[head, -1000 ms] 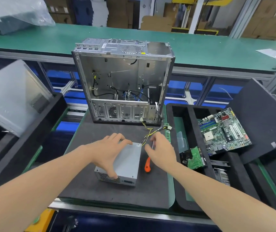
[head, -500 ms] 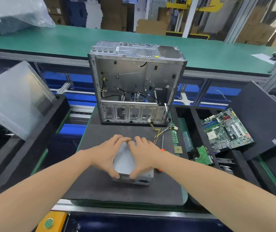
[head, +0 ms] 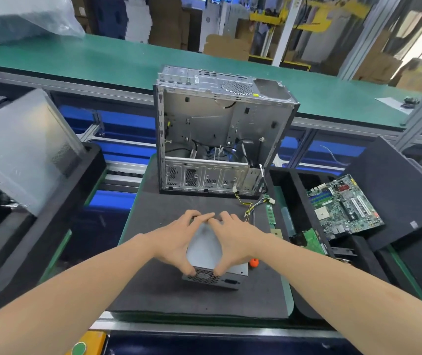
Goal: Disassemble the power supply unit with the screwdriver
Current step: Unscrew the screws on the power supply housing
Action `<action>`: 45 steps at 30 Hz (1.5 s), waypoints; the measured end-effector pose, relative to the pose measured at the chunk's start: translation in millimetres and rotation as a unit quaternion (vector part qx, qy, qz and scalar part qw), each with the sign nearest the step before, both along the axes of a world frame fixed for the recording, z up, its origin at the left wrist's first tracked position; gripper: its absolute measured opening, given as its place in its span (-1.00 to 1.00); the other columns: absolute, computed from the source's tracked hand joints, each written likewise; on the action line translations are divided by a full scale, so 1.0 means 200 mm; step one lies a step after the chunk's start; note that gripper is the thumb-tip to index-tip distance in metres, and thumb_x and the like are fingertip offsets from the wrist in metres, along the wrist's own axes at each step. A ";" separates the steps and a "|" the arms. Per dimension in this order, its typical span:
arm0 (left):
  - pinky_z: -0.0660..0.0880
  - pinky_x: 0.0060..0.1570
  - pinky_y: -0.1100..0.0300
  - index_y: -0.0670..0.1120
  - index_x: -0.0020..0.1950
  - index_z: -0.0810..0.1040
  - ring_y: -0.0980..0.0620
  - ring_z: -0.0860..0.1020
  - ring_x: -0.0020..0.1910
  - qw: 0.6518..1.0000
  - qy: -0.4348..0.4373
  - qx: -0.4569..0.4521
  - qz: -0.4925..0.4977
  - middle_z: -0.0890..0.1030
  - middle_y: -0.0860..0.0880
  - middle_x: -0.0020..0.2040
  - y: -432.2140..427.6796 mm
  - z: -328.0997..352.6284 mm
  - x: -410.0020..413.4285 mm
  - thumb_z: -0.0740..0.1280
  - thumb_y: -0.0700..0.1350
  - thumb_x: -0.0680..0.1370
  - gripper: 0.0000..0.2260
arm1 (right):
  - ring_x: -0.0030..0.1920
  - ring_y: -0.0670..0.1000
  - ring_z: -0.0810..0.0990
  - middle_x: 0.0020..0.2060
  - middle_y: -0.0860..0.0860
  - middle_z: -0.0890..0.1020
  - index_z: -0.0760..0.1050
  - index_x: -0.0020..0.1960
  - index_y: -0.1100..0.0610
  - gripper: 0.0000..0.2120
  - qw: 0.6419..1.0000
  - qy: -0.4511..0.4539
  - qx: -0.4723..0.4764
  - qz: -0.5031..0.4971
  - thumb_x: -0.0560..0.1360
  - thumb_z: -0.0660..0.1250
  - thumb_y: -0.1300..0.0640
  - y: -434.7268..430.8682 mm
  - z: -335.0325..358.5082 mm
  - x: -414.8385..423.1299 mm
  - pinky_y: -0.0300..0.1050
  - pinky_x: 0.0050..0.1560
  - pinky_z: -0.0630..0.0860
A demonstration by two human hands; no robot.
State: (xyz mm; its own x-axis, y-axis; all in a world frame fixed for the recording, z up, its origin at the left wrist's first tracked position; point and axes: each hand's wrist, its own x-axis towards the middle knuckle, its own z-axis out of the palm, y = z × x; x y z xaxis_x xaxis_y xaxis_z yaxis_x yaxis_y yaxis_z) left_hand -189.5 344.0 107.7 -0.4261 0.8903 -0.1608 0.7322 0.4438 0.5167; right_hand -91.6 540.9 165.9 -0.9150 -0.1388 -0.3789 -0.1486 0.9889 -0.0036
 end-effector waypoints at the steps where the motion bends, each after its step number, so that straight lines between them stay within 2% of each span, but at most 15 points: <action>1: 0.44 0.25 0.14 0.32 0.62 -0.24 -0.01 0.31 0.42 1.000 -0.004 0.002 0.000 0.05 0.18 0.48 0.01 0.00 0.00 0.63 0.24 0.17 0.30 | 0.15 0.15 0.39 0.18 0.08 0.32 0.10 0.51 0.00 0.12 1.000 -0.007 0.002 0.002 0.14 0.52 -0.39 0.00 0.01 -0.01 0.14 0.06 0.57; 4: 0.42 0.17 0.17 0.32 0.63 -0.23 0.03 0.31 0.35 1.000 -0.004 0.006 0.006 0.06 0.18 0.44 0.02 -0.01 -0.01 0.63 0.23 0.17 0.30 | 0.13 0.14 0.37 0.17 0.08 0.31 0.10 0.53 0.03 0.14 1.000 -0.001 0.003 -0.001 0.14 0.51 -0.39 0.01 0.01 -0.01 0.10 0.03 0.55; 9: 0.51 0.26 0.01 0.35 0.63 -0.20 -0.07 0.35 0.36 1.000 -0.001 0.001 0.010 0.08 0.15 0.40 0.03 0.00 -0.01 0.65 0.21 0.13 0.31 | 0.08 0.14 0.36 0.14 0.08 0.31 0.16 0.48 0.06 0.09 1.000 0.025 0.005 -0.001 0.12 0.50 -0.37 0.01 -0.02 0.02 0.08 0.02 0.55; 12: 0.55 0.24 -0.06 0.42 0.61 -0.23 -0.09 0.39 0.31 1.000 0.006 -0.008 0.010 0.11 0.14 0.36 0.03 0.00 -0.01 0.65 0.23 0.10 0.34 | 0.09 0.16 0.36 0.16 0.09 0.32 0.18 0.47 0.07 0.08 0.999 0.040 0.004 0.004 0.12 0.52 -0.35 0.01 -0.03 0.03 0.08 0.05 0.53; 18: 0.61 0.15 -0.07 0.47 0.59 -0.27 -0.05 0.36 0.30 0.999 0.016 -0.026 0.013 0.12 0.13 0.29 0.05 0.02 0.00 0.66 0.24 0.06 0.38 | 0.16 0.19 0.36 0.22 0.11 0.30 0.16 0.50 0.04 0.10 0.999 0.046 -0.002 -0.001 0.14 0.52 -0.36 0.02 -0.04 0.05 0.13 0.15 0.52; 31: 0.55 0.24 -0.10 0.50 0.56 -0.25 -0.10 0.34 0.29 0.999 0.009 -0.052 0.006 0.13 0.10 0.29 0.07 0.05 0.01 0.64 0.26 0.08 0.34 | 0.18 0.19 0.36 0.23 0.11 0.31 0.23 0.46 0.02 0.06 0.998 0.062 0.002 -0.006 0.12 0.50 -0.44 0.03 -0.07 0.06 0.14 0.16 0.51; 33: 0.55 0.23 -0.12 0.51 0.57 -0.25 -0.10 0.36 0.25 0.998 0.006 -0.059 0.008 0.14 0.11 0.28 0.07 0.07 0.01 0.65 0.24 0.09 0.33 | 0.22 0.19 0.35 0.25 0.10 0.31 0.21 0.47 0.00 0.08 0.999 0.047 -0.013 -0.008 0.13 0.50 -0.46 0.05 -0.07 0.05 0.15 0.17 0.51; 36: 0.51 0.25 -0.09 0.49 0.57 -0.28 -0.11 0.34 0.25 0.997 0.001 -0.083 0.005 0.14 0.13 0.26 0.08 0.08 0.00 0.65 0.25 0.10 0.34 | 0.32 0.11 0.31 0.34 0.03 0.33 0.17 0.54 -0.10 0.05 0.995 -0.030 -0.088 -0.027 0.20 0.48 -0.49 0.16 -0.02 0.00 0.14 0.27 0.45; 38: 0.41 0.35 -0.09 0.47 0.55 -0.36 -0.16 0.27 0.36 0.993 0.022 -0.119 -0.015 0.12 0.12 0.32 0.09 0.09 -0.01 0.62 0.32 0.10 0.36 | 0.37 0.06 0.38 0.38 0.01 0.45 0.33 0.53 -0.10 -0.25 0.981 -0.053 -0.178 -0.063 0.44 0.41 -0.37 0.25 0.03 -0.04 0.06 0.33 0.41; 40: 0.12 0.56 -0.16 0.43 0.55 -0.43 -0.18 0.04 0.57 0.985 0.064 -0.154 -0.048 0.07 0.04 0.48 0.13 0.10 -0.01 0.58 0.42 0.10 0.38 | 0.33 0.07 0.50 0.31 0.01 0.59 0.54 0.39 0.00 -0.64 0.962 0.004 -0.235 -0.140 0.62 0.27 -0.03 0.37 0.06 -0.07 -0.05 0.25 0.43; 42: -0.12 0.62 -0.17 0.36 0.59 -0.41 -0.14 -0.16 0.65 0.981 0.095 -0.153 -0.074 0.01 -0.02 0.59 0.21 0.12 0.01 0.52 0.51 0.11 0.37 | 0.23 0.09 0.58 0.15 0.04 0.67 0.64 0.21 0.10 -0.67 0.948 0.059 -0.229 -0.216 0.58 0.17 0.23 0.46 0.04 -0.07 -0.16 0.07 0.45; 44: -0.11 0.61 -0.12 0.29 0.63 -0.38 -0.11 -0.10 0.63 0.978 0.123 -0.146 -0.088 0.07 -0.03 0.57 0.30 0.14 0.06 0.48 0.53 0.13 0.36 | 0.09 0.10 0.64 -0.02 0.05 0.69 0.66 0.05 0.13 -0.68 0.938 0.074 -0.217 -0.259 0.52 0.16 0.32 0.54 0.00 -0.06 -0.15 -0.03 0.51; 45: -0.04 0.60 -0.08 0.27 0.64 -0.36 -0.11 -0.01 0.59 0.975 0.136 -0.147 -0.094 0.12 -0.04 0.52 0.35 0.15 0.08 0.47 0.52 0.13 0.35 | 0.06 0.11 0.65 -0.02 0.06 0.69 0.66 -0.01 0.12 -0.70 0.933 0.075 -0.220 -0.275 0.51 0.17 0.32 0.56 -0.02 -0.05 -0.10 -0.02 0.57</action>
